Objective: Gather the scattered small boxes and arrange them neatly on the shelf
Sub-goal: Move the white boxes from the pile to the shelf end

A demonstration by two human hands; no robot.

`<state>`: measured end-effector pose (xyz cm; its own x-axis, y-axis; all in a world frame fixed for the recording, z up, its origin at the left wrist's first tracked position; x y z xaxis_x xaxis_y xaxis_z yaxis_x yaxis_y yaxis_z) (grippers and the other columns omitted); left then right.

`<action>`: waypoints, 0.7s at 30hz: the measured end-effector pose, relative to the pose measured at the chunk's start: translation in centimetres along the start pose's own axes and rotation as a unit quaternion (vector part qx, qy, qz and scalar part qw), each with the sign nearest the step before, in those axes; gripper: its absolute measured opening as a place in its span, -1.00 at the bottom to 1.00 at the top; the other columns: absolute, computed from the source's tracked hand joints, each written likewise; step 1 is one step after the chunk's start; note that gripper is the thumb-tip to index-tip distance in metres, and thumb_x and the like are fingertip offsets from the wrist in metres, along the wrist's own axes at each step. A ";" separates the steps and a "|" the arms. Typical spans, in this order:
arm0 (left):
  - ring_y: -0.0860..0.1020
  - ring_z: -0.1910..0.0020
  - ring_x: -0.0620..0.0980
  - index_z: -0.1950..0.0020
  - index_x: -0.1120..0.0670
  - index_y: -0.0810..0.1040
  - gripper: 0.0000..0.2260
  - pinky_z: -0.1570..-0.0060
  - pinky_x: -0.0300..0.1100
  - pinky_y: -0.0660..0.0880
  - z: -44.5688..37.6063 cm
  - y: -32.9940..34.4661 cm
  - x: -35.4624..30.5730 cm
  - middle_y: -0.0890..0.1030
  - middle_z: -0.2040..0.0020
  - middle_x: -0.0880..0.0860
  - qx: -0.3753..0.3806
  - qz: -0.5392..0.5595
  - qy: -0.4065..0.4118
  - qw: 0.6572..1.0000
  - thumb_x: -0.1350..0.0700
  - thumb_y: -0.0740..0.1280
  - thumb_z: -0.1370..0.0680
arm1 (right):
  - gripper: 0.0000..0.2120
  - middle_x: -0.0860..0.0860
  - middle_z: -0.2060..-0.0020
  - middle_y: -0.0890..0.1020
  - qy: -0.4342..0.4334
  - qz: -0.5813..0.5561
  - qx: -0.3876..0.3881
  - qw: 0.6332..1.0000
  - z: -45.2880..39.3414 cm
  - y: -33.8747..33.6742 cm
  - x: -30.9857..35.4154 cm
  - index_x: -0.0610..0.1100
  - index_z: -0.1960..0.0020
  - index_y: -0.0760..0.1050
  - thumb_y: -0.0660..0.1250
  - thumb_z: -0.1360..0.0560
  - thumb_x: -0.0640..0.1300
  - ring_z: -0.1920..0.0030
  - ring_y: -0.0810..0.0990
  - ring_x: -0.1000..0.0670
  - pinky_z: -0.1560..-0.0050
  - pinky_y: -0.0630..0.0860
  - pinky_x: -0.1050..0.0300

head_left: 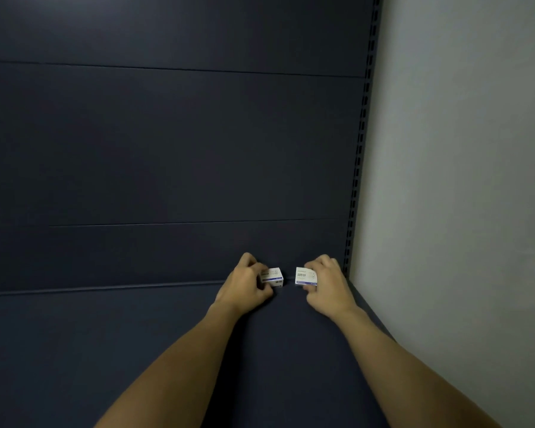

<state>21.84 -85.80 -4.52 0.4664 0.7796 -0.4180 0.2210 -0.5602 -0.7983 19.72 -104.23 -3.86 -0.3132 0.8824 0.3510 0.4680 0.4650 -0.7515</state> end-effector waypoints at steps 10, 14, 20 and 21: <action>0.54 -0.04 -0.03 -0.46 0.01 0.46 -0.54 -0.11 -0.07 0.54 -1.0 0.8 0.7 0.40 -0.21 -0.06 0.002 -0.025 0.014 1.000 -0.02 0.32 -0.57 | -0.56 0.06 -0.14 0.42 -0.019 -0.014 0.021 0.999 -2.0 2.4 0.2 -0.13 -0.34 0.46 0.43 -0.48 -0.20 -0.14 0.36 0.06 -0.24 0.37 0.23; 0.55 -0.06 0.00 -0.43 0.02 0.43 -0.56 -0.09 -0.03 0.55 -1.2 0.9 0.8 0.38 -0.23 -0.06 -0.006 -0.034 0.010 0.999 -0.02 0.33 -0.56 | -0.51 0.05 -0.18 0.44 -0.037 -0.023 0.014 0.999 -1.9 2.3 0.5 -0.14 -0.38 0.43 0.44 -0.47 -0.21 -0.17 0.38 0.04 -0.28 0.37 0.22; 0.54 -0.06 -0.01 -0.41 0.06 0.40 -0.55 -0.05 -0.05 0.56 -1.0 0.5 0.7 0.38 -0.24 -0.05 -0.027 -0.041 0.007 0.999 -0.01 0.34 -0.55 | -0.57 0.06 -0.14 0.41 -0.063 -0.035 0.015 0.997 -1.8 2.4 1.0 -0.16 -0.33 0.49 0.45 -0.48 -0.20 -0.13 0.40 0.06 -0.30 0.38 0.21; 0.54 -0.05 -0.01 -0.41 0.07 0.40 -0.55 -0.04 -0.05 0.55 -1.0 0.5 0.7 0.38 -0.24 -0.06 -0.028 -0.041 0.007 0.999 -0.01 0.34 -0.55 | -0.56 0.08 -0.14 0.38 -0.060 -0.039 0.016 0.997 -1.8 2.5 0.9 -0.17 -0.34 0.49 0.45 -0.48 -0.19 -0.14 0.41 0.07 -0.31 0.37 0.23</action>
<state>23.10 -85.79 -4.81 0.4571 0.8195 -0.3458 0.3070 -0.5102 -0.8034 22.05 -102.19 -4.41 -0.4462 0.8274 0.3411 0.4116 0.5281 -0.7427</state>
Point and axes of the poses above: each hand's wrist, its own z-axis away from the middle knuckle, its own y-axis out of the palm, x = y × z, the point moved 10 cm from there along -z, towards the middle knuckle
